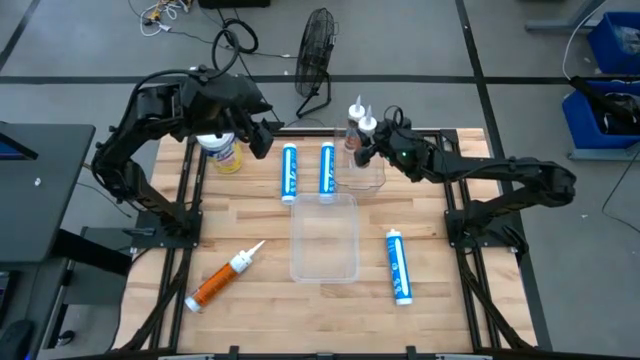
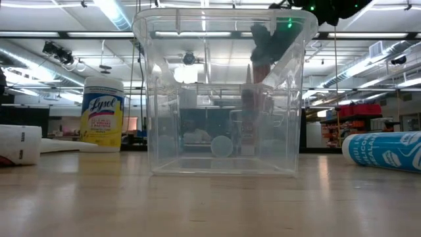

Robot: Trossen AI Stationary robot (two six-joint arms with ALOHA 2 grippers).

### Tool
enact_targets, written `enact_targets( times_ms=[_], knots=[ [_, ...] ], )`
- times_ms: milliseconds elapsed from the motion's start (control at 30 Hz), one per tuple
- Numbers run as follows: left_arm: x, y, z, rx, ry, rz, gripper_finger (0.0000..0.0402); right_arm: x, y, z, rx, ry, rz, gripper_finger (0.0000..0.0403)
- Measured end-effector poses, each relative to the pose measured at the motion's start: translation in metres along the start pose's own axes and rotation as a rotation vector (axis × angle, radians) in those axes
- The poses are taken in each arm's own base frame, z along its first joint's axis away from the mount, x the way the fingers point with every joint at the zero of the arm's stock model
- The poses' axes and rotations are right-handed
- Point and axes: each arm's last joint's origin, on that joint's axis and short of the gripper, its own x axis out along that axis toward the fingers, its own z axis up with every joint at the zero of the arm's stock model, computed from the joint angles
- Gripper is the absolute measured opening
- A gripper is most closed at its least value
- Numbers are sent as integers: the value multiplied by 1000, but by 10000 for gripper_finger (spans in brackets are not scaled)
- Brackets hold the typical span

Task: Sort silicone sealant tubes
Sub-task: Put the right orange sealant into the top transparent bin

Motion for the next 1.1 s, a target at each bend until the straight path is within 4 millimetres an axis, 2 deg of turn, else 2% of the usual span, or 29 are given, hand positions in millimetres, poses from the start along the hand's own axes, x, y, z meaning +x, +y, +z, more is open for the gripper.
enact_targets(
  times_ms=[167, 433, 867, 1100],
  knots=[
    [0, 0, 0, 0, 0, 0, 252, 0, -2, -18, 45, -36, 9, 211],
    [0, 0, 0, 0, 0, 0, 252, 0, -8, -45, 8, -24, -68, 211],
    [0, 0, -1, 1, 5, 1, 252, 4, -10, -69, -31, -7, -96, 211],
    [0, 0, -1, 3, 9, 2, 252, 8, -7, -72, -47, -8, -93, 212]
  ],
)
